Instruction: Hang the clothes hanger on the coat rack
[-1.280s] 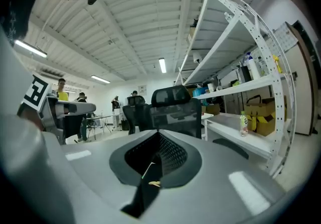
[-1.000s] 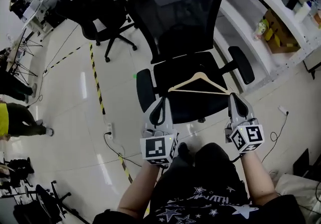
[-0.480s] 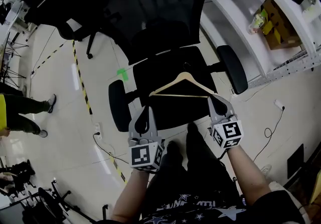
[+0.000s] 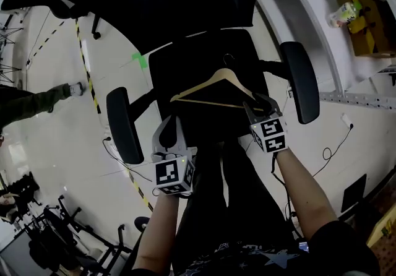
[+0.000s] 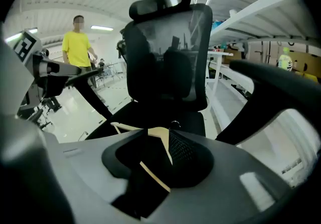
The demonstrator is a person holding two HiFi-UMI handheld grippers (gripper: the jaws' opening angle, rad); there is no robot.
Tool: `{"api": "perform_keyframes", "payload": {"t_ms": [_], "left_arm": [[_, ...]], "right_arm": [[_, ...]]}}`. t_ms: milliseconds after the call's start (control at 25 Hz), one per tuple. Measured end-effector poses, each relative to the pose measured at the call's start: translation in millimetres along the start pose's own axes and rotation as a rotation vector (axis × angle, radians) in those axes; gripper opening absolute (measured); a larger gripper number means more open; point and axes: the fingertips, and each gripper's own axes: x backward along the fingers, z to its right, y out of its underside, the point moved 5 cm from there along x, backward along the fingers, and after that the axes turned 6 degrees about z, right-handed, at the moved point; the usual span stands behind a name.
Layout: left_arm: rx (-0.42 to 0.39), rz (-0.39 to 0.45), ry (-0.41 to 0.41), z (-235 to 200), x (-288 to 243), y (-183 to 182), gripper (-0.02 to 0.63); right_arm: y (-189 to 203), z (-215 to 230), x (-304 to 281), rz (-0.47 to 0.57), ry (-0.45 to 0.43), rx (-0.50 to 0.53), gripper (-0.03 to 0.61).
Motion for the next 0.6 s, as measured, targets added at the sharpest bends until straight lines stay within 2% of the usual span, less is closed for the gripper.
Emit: {"api": "perform_keyframes", "payload": {"t_ms": [80,280,600], "left_arm": [[0.016,-0.029,0.017,3,-10,18,0.005],[0.018,-0.093,0.058,-1,-28,50,0.005],[0.042,-0.13,0.048,-15,-49,78,0.005]], "right_arm": [[13,6,-17,-0.061,-0.009,0.012,0.158],[39,20,-47,-0.204,-0.028,0.046,0.164],[65,26,-94,-0.344,-0.087,0.137,0.201]]}}
